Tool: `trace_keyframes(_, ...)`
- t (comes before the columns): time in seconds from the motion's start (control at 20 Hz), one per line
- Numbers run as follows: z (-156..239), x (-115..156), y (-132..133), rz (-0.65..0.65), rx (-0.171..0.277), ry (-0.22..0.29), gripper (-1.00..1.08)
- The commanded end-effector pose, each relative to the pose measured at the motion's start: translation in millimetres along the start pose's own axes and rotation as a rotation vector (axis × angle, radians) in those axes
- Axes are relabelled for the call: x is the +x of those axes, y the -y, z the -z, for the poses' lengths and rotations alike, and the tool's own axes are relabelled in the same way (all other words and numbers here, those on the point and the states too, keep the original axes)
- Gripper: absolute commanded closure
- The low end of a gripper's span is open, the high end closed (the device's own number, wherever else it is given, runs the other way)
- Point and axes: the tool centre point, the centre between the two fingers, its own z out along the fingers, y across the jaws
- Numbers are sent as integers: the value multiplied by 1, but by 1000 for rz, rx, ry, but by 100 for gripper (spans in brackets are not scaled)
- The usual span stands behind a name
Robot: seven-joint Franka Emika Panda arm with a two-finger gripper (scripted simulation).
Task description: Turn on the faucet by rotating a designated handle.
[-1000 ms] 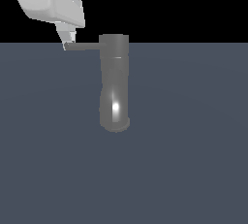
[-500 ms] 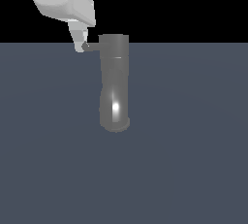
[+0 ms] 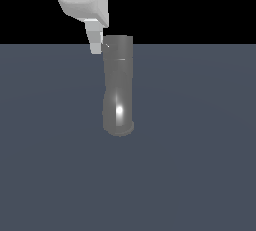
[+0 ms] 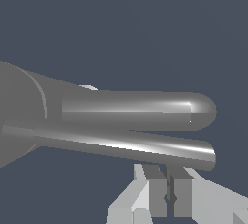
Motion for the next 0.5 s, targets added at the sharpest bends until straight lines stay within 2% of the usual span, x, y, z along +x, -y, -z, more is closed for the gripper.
trace_keyframes(0.0, 0, 20, 1, -13, 0, 0, 108)
trace_keyframes(0.45, 0, 71, 2, -15, -1, 1, 108)
